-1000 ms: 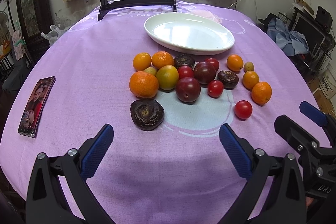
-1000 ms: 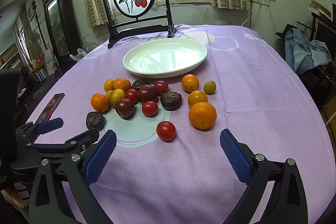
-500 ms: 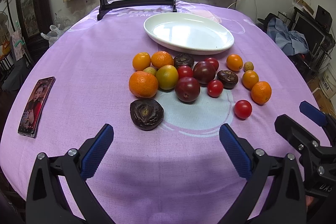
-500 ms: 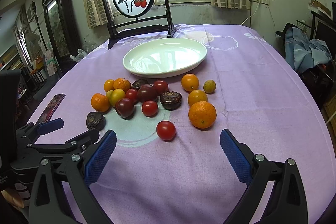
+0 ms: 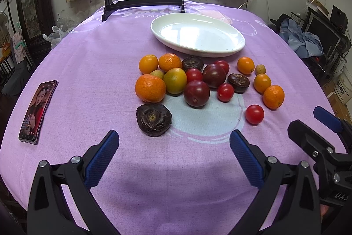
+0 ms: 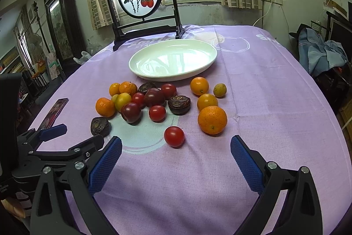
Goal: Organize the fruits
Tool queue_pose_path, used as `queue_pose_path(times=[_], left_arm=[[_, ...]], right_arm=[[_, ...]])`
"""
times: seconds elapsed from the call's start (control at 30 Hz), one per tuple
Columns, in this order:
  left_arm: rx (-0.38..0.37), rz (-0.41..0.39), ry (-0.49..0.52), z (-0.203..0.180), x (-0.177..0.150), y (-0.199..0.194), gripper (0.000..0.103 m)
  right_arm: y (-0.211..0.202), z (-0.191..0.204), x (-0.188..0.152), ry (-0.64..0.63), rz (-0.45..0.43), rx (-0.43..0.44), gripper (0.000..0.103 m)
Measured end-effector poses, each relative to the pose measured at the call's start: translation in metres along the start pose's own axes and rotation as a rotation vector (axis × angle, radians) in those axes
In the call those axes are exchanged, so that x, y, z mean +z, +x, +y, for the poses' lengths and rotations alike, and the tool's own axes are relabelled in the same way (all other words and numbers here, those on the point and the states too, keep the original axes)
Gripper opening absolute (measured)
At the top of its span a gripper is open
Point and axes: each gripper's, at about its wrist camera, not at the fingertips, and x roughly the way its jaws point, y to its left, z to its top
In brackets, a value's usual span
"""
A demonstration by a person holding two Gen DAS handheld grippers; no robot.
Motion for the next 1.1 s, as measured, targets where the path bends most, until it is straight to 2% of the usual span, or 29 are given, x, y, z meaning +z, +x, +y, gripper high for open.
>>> queue_pose_path(times=[0.63, 0.73, 0.87, 1.0, 1.07, 1.1], left_arm=[[-0.001, 0.008, 0.011, 0.004, -0.004, 0.004, 0.099], [0.013, 0.023, 0.01, 0.014, -0.008, 0.011, 0.099], [0.014, 0.058, -0.013, 0.032, -0.01, 0.024, 0.099], [0.009, 0.068, -0.032, 0.043, -0.006, 0.035, 0.099], [0.003, 0.066, -0.032, 0.047, -0.003, 0.038, 0.099], [0.002, 0.068, -0.032, 0.049, -0.003, 0.041, 0.099]], right_arm=[[-0.001, -0.002, -0.001, 0.005, 0.004, -0.022, 0.099], [0.006, -0.001, -0.006, -0.04, 0.054, -0.061, 0.099], [0.029, 0.013, -0.019, -0.165, 0.156, -0.055, 0.099], [0.054, 0.016, -0.017, -0.174, 0.238, 0.002, 0.099], [0.065, 0.018, -0.014, -0.181, 0.257, -0.006, 0.098], [0.07, 0.02, -0.012, -0.192, 0.265, -0.014, 0.095]])
